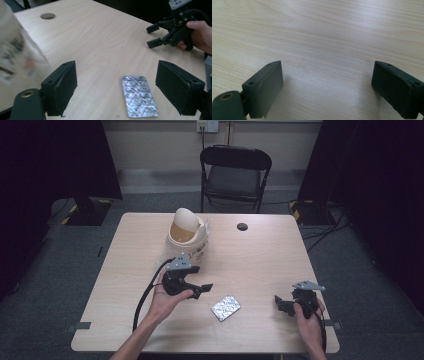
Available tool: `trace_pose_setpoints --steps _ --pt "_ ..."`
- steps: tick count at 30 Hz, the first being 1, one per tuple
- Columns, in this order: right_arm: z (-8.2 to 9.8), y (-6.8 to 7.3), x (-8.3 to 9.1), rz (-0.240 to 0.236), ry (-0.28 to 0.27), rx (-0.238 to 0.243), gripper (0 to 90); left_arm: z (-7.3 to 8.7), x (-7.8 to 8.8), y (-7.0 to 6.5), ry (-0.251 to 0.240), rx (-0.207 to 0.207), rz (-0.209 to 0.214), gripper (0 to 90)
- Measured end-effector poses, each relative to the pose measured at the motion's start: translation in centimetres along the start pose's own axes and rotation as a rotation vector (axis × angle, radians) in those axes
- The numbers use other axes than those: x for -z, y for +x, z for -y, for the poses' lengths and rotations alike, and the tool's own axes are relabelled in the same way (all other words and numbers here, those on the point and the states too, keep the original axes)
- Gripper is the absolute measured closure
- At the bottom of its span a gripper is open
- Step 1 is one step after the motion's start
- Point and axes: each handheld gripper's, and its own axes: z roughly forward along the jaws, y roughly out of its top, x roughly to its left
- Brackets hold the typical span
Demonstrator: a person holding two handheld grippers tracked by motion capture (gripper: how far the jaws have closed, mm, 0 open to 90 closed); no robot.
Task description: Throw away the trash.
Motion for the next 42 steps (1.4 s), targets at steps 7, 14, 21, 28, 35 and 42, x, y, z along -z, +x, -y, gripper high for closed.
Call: trace_pose_setpoints --steps 7,14,21,28,35,42 --pt "0.0 0.0 0.1 -0.004 0.001 0.003 9.6 2.4 -2.2 -2.3 0.066 -0.002 0.028 16.8" --pt "0.0 0.0 0.1 -0.004 0.001 0.003 9.6 3.8 -5.1 -3.7 0.150 -0.015 0.076 16.3" --pt "0.0 0.0 0.1 -0.004 0.001 0.004 9.6 5.9 -7.0 -4.2 0.206 -0.013 0.054 18.7" --pt "0.0 0.0 0.1 -0.004 0.001 0.003 9.6 5.9 -8.1 -4.5 0.210 -0.038 0.035 16.9" --pt "0.0 0.0 0.1 -0.004 0.001 0.003 9.6 6.1 -8.2 -5.4 0.221 -0.133 -0.035 25.1" --pt "0.1 0.0 0.1 -0.004 0.001 0.003 9.6 6.1 -8.1 -5.5 0.208 -0.137 -0.033 33.2"
